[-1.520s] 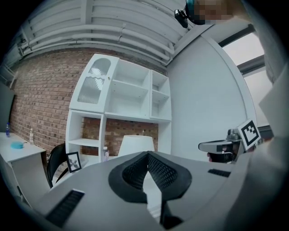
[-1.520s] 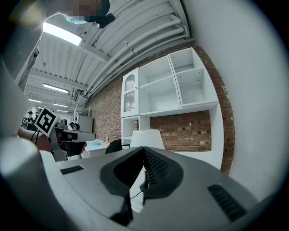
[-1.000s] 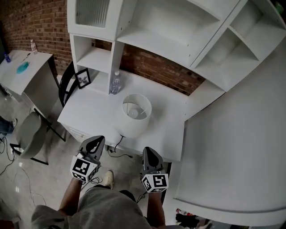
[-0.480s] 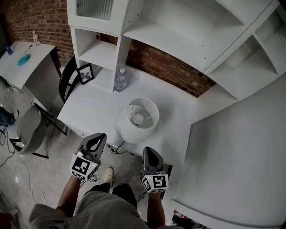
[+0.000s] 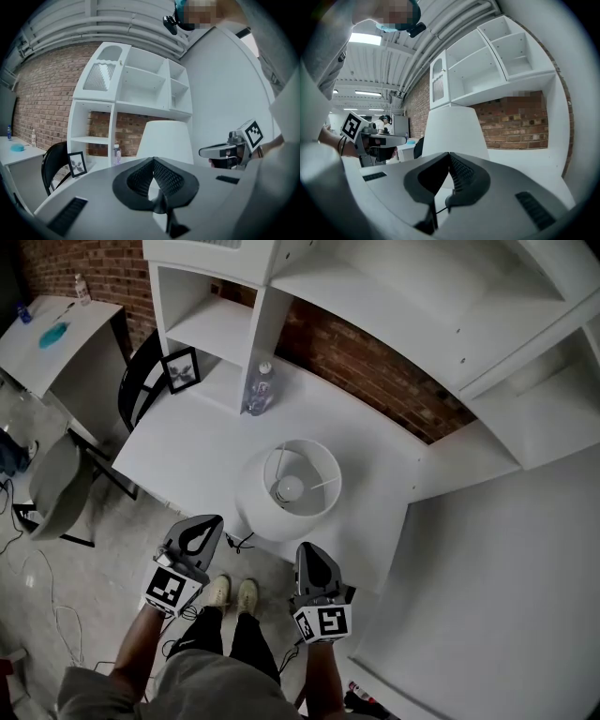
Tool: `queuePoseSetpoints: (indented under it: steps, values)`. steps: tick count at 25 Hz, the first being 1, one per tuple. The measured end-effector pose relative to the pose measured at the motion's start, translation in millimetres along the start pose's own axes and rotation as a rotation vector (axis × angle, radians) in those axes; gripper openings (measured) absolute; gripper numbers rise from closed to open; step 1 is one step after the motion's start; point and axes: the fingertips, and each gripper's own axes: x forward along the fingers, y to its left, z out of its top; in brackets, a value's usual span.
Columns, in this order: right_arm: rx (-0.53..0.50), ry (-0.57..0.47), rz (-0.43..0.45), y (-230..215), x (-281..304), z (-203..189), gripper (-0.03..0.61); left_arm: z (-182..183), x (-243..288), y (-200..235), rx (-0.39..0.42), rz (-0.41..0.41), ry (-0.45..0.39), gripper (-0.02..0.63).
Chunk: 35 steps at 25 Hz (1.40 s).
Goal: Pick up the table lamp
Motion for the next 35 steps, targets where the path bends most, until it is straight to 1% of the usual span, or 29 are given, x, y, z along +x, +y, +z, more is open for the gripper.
queuePoseSetpoints:
  steps: [7, 11, 14, 18, 27, 35]
  values:
    - [0.012, 0.011, 0.066, -4.3, 8.8, -35.0, 0.021, -29.8, 15.6, -18.2, -0.009, 0.013, 0.004, 0.003]
    - [0.011, 0.014, 0.098, -5.2, 9.6, -56.6, 0.021, -49.6, 16.1, -17.3, -0.029, 0.052, -0.005, 0.003]
    - [0.013, 0.029, 0.116, -6.9, 11.0, -76.6, 0.021, -61.4, 16.0, -18.8, -0.047, 0.056, -0.023, 0.003]
    - [0.009, 0.029, 0.121, -9.7, 18.3, -98.0, 0.021, -75.3, 19.3, -20.5, -0.034, 0.057, -0.012, 0.003]
    - [0.000, 0.021, 0.142, -12.9, 40.9, -132.8, 0.021, -101.0, 31.5, -17.0, -0.011, 0.062, -0.029, 0.003]
    - [-0.002, -0.006, 0.173, -12.4, 64.1, -147.7, 0.023, -114.0, 40.2, -5.5, -0.006, 0.082, -0.031, 0.003]
